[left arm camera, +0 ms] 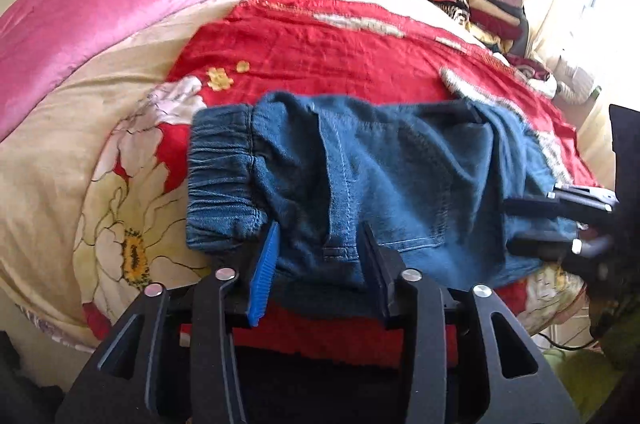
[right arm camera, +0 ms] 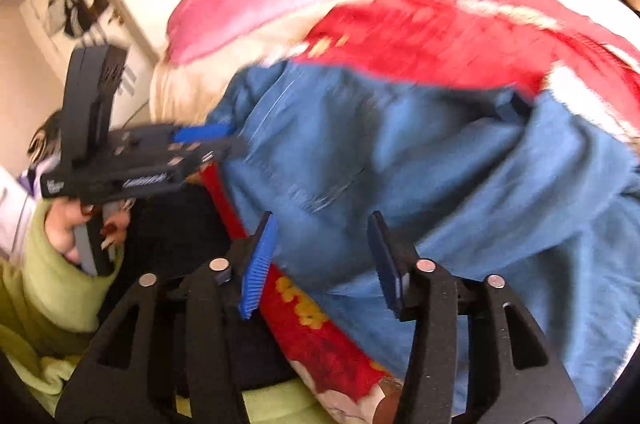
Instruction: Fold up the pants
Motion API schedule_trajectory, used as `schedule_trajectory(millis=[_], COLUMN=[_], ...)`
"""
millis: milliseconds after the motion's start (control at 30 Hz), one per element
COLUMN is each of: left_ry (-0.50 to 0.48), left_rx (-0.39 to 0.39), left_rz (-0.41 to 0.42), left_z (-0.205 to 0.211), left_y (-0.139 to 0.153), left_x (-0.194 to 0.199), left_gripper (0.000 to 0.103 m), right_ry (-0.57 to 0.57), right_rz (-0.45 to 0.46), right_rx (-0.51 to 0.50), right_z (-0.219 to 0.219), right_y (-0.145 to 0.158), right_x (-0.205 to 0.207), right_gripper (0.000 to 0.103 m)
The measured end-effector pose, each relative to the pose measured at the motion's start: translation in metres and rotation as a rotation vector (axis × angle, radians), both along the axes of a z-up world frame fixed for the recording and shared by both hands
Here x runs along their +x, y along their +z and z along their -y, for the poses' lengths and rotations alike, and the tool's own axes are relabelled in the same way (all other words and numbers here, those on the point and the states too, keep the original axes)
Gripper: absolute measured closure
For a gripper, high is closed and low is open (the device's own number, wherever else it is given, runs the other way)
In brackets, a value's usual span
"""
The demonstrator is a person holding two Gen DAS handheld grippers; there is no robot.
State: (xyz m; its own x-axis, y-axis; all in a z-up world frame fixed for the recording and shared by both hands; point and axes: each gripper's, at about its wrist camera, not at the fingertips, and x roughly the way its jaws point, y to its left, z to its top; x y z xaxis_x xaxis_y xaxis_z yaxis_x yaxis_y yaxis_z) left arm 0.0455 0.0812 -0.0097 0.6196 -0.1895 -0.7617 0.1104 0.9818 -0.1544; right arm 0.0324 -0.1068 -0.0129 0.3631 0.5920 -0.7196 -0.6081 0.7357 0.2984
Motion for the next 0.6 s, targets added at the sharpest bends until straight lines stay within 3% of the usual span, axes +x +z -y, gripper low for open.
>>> schedule_trajectory(millis=[133,333,600], left_ry=[0.024,0.019,-0.090], left_rx=[0.018,0.007,-0.035], left_rz=[0.050,0.111,0.080], left_z=[0.003,0.014,0.060], left_y=[0.020,0.047,0.048], left_x=[-0.013,-0.026,-0.013], left_gripper=[0.037,0.021,0.019], right_ry=[-0.099,-0.246,-0.365], right_rz=[0.031,0.100,0.161], right_rx=[0.003,0.004,-0.026], right_z=[0.033,0.083,0.117], right_y=[0.013,0.031,0.054], right_x=[0.005,0.004,0.033], right_gripper=[0.047,0.032,0.020])
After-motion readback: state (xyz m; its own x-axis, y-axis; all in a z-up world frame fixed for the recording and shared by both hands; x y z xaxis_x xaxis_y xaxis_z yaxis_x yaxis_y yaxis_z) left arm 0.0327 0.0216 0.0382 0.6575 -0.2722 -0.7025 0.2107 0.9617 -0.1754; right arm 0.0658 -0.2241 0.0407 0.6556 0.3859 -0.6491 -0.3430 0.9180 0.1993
